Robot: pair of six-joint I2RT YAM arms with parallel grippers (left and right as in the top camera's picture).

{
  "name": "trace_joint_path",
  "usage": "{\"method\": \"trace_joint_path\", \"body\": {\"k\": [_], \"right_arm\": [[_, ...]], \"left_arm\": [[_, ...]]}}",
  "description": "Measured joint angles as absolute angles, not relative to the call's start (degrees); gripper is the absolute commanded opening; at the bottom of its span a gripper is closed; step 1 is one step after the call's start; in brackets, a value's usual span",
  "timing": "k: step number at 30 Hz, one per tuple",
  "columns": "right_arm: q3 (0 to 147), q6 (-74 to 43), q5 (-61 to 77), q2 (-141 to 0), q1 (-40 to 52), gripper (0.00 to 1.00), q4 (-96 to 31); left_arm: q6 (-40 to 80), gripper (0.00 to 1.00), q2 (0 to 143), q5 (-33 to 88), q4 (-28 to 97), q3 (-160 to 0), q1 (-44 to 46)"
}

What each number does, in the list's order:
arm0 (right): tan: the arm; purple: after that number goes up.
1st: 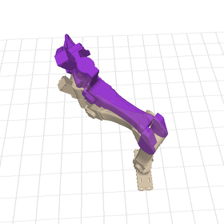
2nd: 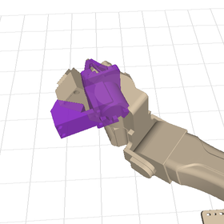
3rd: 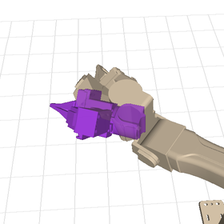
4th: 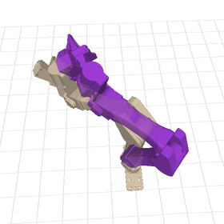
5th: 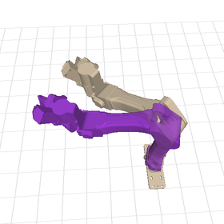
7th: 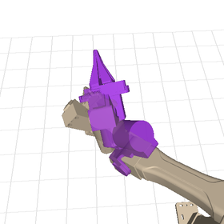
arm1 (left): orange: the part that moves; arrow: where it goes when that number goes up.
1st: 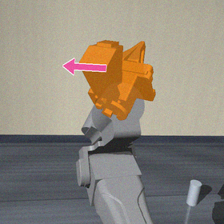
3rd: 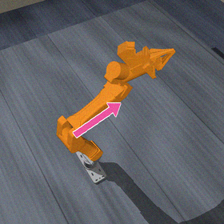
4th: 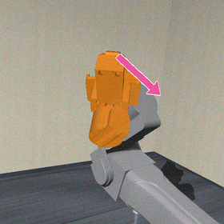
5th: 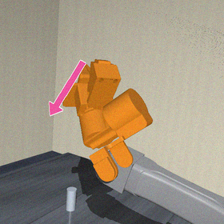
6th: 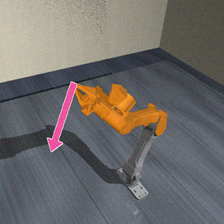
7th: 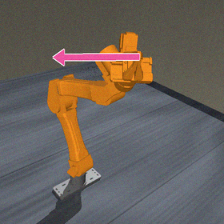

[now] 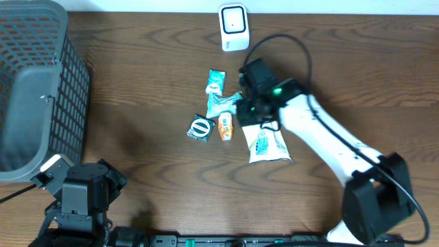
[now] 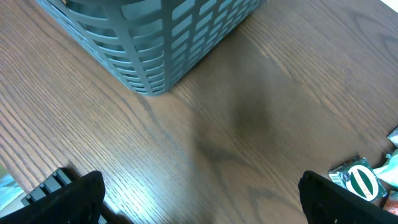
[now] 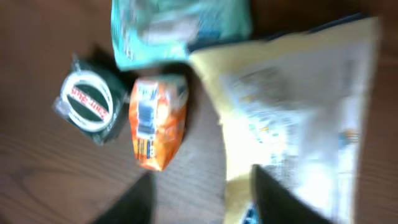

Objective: Scan the item barcode

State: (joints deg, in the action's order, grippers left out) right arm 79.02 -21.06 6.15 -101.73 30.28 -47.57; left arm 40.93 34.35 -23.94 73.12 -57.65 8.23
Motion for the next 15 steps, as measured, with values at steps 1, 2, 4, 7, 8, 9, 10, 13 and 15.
{"method": "trace_joint_path", "body": {"k": [1, 2, 4, 7, 8, 9, 10, 13, 15], "right_arm": [[79.0, -20.5, 6.2, -101.2, 29.4, 0.22, -47.6], [79.1, -20.1, 6.2, -101.1, 28.5, 0.17, -47.6], [79.1, -19.9, 6.0, -101.3, 27.2, 0.14, -47.7], [79.1, -19.4, 5.8, -101.8, 26.5, 0.13, -48.0], [79.1, -19.2, 5.6, -102.2, 26.6, 0.12, -48.2], [79.1, -19.2, 5.2, -102.7, 26.6, 0.12, -48.3], [79.1, -19.2, 4.6, -103.2, 26.6, 0.11, -48.5], [78.8, -19.0, 2.2, -105.6, 26.8, 0.11, -48.7], [77.8, -19.1, 0.3, -107.5, 26.8, 0.11, -48.6]], "left_arm": [[40.9, 0.98, 34.3, -23.9, 73.1, -57.6, 8.2], [40.9, 0.98, 34.3, -23.9, 73.1, -57.6, 8.2], [40.9, 0.98, 34.3, -23.9, 73.1, -57.6, 8.2], [40.9, 0.98, 34.3, -23.9, 73.1, -57.6, 8.2], [40.9, 0.98, 34.3, -23.9, 73.1, -57.6, 8.2], [40.9, 0.98, 34.3, -23.9, 73.1, -57.6, 8.2], [40.9, 0.98, 34.3, -23.9, 73.1, -57.6, 8.2], [40.9, 0.98, 34.3, -24.0, 73.1, -57.6, 8.2], [40.9, 0.98, 34.3, -23.9, 73.1, -57.6, 8.2]]}}
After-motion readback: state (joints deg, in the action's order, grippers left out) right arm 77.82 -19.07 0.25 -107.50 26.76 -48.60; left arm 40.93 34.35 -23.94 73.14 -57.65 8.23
